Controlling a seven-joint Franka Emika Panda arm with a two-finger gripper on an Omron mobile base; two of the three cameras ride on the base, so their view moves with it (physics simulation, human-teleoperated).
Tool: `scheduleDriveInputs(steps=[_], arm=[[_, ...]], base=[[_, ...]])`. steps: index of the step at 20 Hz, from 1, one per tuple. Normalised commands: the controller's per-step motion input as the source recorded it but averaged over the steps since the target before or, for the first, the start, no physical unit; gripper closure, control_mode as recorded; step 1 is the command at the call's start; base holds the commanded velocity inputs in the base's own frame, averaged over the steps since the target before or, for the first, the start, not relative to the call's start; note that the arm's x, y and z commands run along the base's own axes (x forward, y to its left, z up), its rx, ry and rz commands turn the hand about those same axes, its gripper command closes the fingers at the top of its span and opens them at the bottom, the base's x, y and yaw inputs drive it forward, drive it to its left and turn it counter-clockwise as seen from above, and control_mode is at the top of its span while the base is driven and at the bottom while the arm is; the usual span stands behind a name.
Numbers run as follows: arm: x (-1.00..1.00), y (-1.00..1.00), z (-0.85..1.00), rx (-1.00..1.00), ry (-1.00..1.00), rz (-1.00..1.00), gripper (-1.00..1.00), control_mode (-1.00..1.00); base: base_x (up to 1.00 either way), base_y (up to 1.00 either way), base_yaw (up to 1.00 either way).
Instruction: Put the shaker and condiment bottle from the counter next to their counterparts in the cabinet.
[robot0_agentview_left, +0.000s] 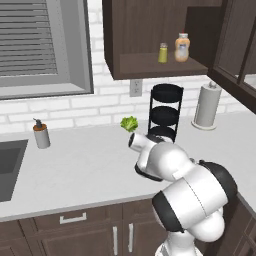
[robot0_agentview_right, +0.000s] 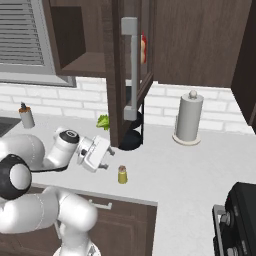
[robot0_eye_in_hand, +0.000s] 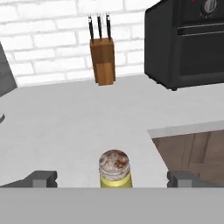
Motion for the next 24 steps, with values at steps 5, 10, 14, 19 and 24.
scheduleDriveInputs(steps=[5, 10, 14, 19, 24], arm=[[0.0, -0.04, -0.14, 0.0, 0.03, 0.01, -1.0, -1.0], [0.0, -0.1, -0.12, 0.0, 0.07, 0.01, -1.0, -1.0], [0.0, -0.03, -0.02, 0.0, 0.01, 0.0, -1.0, -1.0], [0.0, -0.04, -0.09, 0.0, 0.0, 0.0, -1.0, -1.0], [0.0, -0.21, -0.16, 0.0, 0.04, 0.0, -1.0, -1.0]], base=[[0.0, 0.0, 0.0], [0.0, 0.0, 0.0], [0.0, 0.0, 0.0], [0.0, 0.0, 0.0], [0.0, 0.0, 0.0]])
